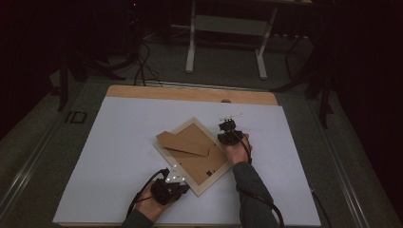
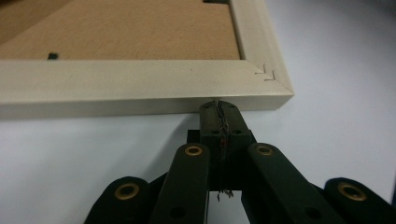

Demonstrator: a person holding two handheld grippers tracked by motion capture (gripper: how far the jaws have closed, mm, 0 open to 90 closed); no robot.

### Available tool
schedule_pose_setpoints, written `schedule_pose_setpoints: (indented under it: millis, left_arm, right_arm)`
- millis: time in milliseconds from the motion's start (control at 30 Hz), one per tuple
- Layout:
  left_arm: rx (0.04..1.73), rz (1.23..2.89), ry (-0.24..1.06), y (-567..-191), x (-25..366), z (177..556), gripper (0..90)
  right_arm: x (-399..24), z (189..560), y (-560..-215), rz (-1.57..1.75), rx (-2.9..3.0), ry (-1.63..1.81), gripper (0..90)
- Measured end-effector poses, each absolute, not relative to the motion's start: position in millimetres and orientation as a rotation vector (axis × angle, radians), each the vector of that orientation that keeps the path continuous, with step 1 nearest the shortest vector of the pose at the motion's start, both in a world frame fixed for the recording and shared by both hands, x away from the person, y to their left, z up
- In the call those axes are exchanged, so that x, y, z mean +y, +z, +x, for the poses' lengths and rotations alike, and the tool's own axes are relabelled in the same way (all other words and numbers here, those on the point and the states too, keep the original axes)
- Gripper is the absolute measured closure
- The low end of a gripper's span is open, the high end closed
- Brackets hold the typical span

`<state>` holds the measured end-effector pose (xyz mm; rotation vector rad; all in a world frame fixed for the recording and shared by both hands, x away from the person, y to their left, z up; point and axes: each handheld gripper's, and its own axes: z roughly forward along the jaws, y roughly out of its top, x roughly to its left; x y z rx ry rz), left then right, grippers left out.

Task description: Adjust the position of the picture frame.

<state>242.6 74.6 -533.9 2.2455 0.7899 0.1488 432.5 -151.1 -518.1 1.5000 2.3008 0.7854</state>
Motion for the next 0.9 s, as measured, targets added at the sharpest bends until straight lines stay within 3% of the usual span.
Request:
schedule_pose_setpoints:
  millis: [233,433,900]
  left_arm:
    - [0.663,2.275,0.107,-535,54,237,90.0]
    - [0.656,2.276,0.110,-534,52,237,90.0]
    - [0.671,2.178,0.209,-489,89,257,90.0]
  right_arm:
    - [-145,432,-516,1.447,2.331,0.816,90.0]
    - [-144,427,-509,1.366,2.341,0.852,90.0]
    - [-165,397,-497,1.251,2.411,0.847,90.0]
